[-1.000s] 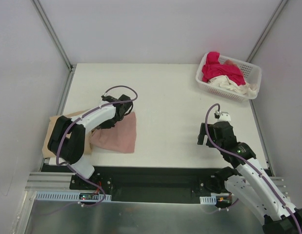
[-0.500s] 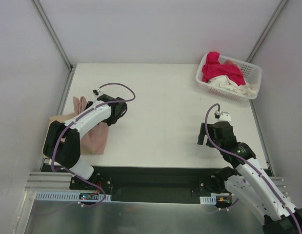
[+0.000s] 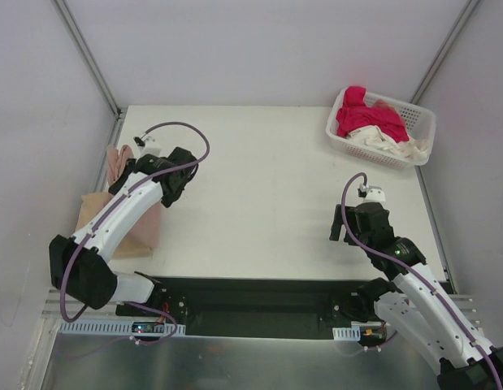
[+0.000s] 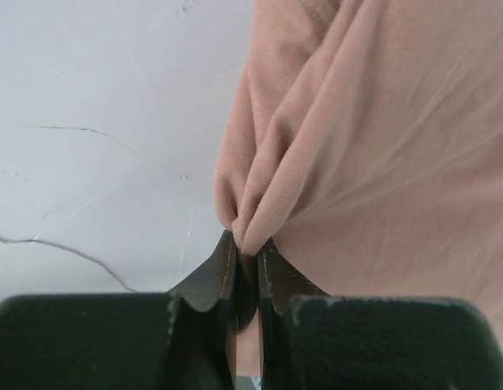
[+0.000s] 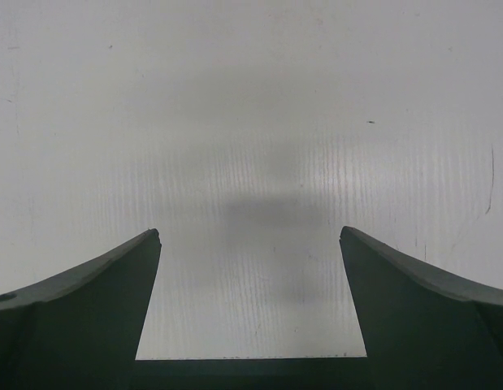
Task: Fold and stack the t-shirts
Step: Put the neatly folded tshirt into the corner of the board with the left arm
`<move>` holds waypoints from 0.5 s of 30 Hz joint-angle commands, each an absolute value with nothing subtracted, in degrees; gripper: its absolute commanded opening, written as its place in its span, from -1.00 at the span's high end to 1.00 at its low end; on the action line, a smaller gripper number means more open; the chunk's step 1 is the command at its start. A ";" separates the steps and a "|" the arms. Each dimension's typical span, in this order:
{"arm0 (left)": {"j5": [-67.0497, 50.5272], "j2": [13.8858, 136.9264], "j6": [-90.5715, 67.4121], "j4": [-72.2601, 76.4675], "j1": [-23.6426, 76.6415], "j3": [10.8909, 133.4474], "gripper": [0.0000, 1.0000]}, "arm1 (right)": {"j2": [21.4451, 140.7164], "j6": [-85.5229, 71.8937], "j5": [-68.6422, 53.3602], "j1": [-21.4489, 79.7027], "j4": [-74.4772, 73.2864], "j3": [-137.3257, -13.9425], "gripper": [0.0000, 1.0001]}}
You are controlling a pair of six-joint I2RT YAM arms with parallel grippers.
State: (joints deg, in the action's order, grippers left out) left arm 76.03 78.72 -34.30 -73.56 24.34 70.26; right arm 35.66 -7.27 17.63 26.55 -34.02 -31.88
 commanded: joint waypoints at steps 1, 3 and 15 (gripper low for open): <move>73.49 70.85 -16.11 -59.89 19.80 64.44 1.00 | 34.89 -7.21 19.51 26.54 -33.14 -31.55 -0.93; 70.24 67.17 -9.01 -53.64 17.94 60.31 1.00 | 35.07 -7.21 19.42 26.54 -33.22 -31.64 -0.93; 58.18 73.28 7.47 -26.54 7.06 52.73 1.00 | 34.81 -7.21 19.25 26.54 -33.31 -31.55 -0.93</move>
State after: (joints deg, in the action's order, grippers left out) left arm 60.29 68.03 1.65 -35.00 11.51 50.19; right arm 35.51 -7.27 17.98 26.55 -34.04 -31.79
